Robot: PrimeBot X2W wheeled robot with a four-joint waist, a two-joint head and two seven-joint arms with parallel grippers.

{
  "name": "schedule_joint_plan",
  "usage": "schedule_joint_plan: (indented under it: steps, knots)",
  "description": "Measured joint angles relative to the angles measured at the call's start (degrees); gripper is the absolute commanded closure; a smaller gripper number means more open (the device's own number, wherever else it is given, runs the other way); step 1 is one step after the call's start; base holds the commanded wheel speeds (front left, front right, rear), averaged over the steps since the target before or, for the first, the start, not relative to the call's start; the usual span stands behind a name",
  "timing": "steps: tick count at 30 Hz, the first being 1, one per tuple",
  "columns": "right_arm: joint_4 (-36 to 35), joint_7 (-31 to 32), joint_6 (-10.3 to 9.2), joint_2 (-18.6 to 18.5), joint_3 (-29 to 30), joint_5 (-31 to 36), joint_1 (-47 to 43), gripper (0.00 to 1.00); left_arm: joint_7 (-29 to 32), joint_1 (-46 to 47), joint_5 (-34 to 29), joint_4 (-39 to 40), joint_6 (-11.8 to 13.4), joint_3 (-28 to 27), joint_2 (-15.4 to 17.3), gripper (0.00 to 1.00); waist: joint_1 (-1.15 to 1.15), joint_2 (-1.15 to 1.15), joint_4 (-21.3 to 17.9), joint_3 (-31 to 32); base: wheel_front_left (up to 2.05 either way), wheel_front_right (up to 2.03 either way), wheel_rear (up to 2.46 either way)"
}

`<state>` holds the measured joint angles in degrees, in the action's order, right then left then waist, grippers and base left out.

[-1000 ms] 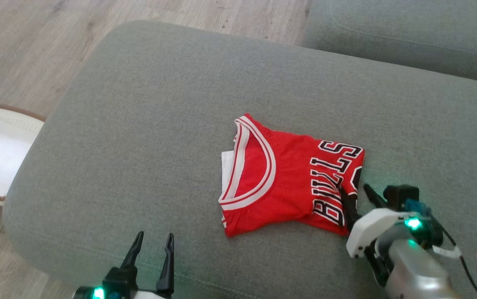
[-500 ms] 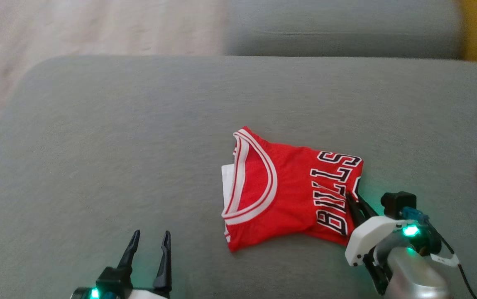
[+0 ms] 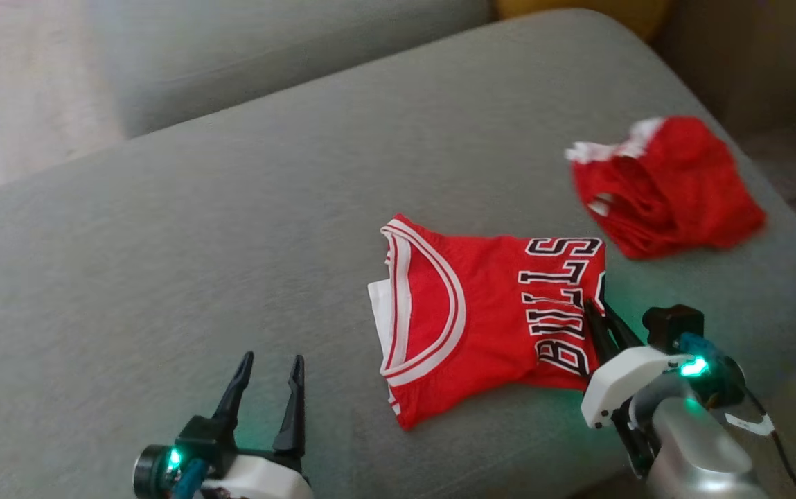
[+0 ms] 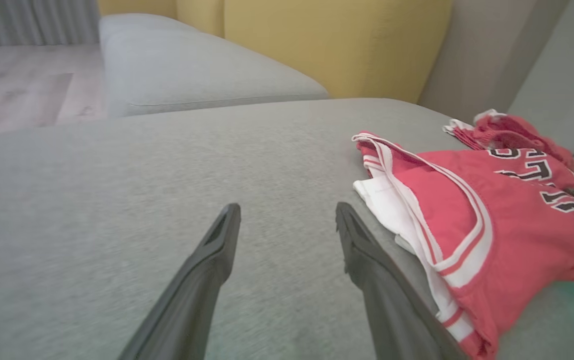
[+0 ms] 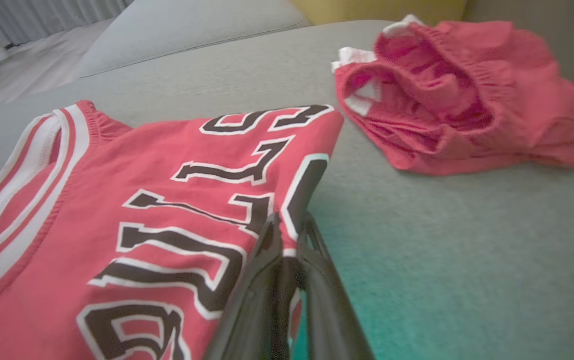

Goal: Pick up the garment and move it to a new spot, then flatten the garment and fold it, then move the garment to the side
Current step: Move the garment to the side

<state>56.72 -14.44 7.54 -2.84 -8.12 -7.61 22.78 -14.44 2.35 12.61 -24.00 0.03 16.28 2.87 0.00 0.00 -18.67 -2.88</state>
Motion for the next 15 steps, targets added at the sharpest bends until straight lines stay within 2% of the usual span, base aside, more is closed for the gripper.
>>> schedule_joint_plan:
  steps: [4, 7, 12, 15]
  knots:
    - [-0.9, 0.0, 0.0, -0.3, 0.3, 0.9, 0.6, 1.0, 0.0, 0.4, 0.0, -0.4, 0.0, 0.4, 0.0, 0.0, 0.0, 0.0, -4.2, -1.2, 0.0, 0.0, 0.0]
    - [-0.7, 0.0, 0.0, -1.8, -0.8, 2.5, 3.3, 1.0, 0.0, 1.3, -0.5, -0.6, 0.0, 0.4, 0.0, 0.0, 0.0, 0.0, -5.4, -2.7, 0.0, 0.0, 0.0]
    - [0.2, 0.0, 0.0, -5.0, 0.3, 5.3, 13.7, 1.0, 0.0, 1.4, -2.3, -1.5, -0.6, 0.2, 0.0, 0.0, 0.01, 0.0, -4.6, -5.0, 0.0, 0.0, 0.0]
    - [2.2, 0.0, 0.0, -8.2, 4.4, 8.5, 19.3, 1.0, 0.0, 2.2, -3.3, -1.7, -1.2, -0.2, 0.0, 0.0, 0.0, 0.0, -3.0, -6.0, 0.0, 0.0, 0.0]
